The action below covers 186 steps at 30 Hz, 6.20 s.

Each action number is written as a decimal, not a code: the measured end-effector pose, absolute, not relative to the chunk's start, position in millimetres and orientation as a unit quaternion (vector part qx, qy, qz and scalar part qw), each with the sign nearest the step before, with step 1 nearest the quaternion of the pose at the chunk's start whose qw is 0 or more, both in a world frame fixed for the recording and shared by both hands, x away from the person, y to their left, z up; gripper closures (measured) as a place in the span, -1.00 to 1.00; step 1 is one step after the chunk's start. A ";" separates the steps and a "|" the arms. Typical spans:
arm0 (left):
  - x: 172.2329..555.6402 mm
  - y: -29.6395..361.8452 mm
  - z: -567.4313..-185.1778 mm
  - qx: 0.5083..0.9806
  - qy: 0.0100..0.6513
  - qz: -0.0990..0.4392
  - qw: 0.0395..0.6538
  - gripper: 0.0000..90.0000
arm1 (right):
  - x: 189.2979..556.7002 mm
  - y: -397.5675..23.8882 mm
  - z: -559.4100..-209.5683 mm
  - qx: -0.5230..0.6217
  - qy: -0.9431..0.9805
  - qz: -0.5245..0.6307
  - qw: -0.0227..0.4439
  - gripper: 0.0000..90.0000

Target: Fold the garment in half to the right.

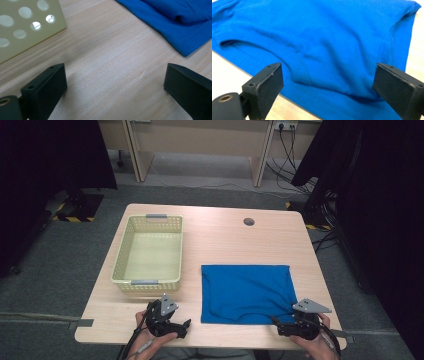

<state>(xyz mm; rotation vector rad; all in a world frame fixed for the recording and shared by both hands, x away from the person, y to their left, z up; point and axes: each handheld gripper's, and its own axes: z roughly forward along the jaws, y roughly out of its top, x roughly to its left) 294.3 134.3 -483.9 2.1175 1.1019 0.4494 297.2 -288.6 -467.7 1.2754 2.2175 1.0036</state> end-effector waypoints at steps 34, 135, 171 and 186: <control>295.5 134.9 -484.9 0.818 0.421 0.174 0.352 -0.95 | 348.9 -247.1 -475.5 0.437 0.818 0.320 0.193 -0.78; 297.2 0.3 -479.1 0.842 0.348 0.150 0.384 -0.86 | 329.8 -306.0 -473.1 0.454 0.814 0.312 0.184 -0.78; 296.3 -23.2 -480.3 0.836 0.332 0.132 0.416 0.64 | 330.3 -305.4 -470.6 0.460 0.814 0.306 0.179 -0.78; 297.2 -25.4 -478.8 0.840 0.331 0.132 0.410 0.67 | 345.6 -278.6 -452.3 0.439 0.812 0.338 0.184 -0.86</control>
